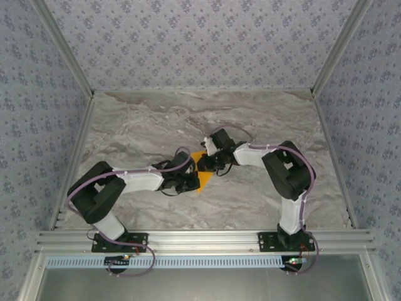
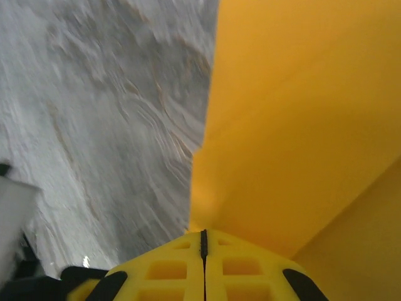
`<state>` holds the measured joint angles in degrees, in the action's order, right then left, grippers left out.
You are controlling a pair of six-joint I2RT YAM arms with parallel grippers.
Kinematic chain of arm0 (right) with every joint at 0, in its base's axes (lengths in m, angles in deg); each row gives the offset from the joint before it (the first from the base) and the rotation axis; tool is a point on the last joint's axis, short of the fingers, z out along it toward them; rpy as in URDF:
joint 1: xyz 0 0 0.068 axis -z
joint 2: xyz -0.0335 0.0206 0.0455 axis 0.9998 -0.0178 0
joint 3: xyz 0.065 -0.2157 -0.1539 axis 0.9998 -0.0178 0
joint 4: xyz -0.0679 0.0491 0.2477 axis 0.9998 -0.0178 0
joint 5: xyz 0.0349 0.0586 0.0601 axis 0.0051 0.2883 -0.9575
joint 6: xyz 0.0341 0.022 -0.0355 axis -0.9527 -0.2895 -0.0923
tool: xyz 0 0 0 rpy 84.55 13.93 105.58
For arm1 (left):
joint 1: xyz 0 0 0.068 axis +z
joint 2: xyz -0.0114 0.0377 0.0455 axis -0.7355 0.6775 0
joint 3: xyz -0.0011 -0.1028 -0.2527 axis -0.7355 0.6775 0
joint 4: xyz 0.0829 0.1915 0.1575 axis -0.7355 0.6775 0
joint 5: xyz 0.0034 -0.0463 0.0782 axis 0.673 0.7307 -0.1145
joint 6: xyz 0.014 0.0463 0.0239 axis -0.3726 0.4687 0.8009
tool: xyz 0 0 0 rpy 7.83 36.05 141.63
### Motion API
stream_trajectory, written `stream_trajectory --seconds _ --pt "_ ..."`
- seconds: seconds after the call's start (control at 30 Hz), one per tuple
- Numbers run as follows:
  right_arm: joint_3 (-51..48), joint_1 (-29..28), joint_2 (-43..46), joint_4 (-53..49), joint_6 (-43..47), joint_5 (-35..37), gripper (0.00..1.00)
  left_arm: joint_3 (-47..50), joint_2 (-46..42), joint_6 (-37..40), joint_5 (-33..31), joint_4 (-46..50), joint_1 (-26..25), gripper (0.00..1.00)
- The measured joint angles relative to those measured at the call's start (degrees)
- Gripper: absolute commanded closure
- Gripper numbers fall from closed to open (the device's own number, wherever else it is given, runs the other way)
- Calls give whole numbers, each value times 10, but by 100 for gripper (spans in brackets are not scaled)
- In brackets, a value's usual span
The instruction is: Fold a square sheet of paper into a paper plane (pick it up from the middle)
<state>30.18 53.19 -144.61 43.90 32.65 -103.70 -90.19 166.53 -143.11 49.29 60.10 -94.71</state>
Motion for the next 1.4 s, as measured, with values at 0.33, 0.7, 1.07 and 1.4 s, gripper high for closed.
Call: stream_trajectory --seconds 0.33,0.7,1.07,1.4 --pt "-38 -30 11 31 -47 7 93 1 0 4 7 1 0 100" --pt "19 26 -34 19 -58 -9 93 4 0 6 7 1 0 100" --pt "92 81 -80 -4 -73 -4 93 5 0 6 9 -3 0 100" --pt "177 113 -123 -31 -73 38 93 5 0 11 9 -3 0 100"
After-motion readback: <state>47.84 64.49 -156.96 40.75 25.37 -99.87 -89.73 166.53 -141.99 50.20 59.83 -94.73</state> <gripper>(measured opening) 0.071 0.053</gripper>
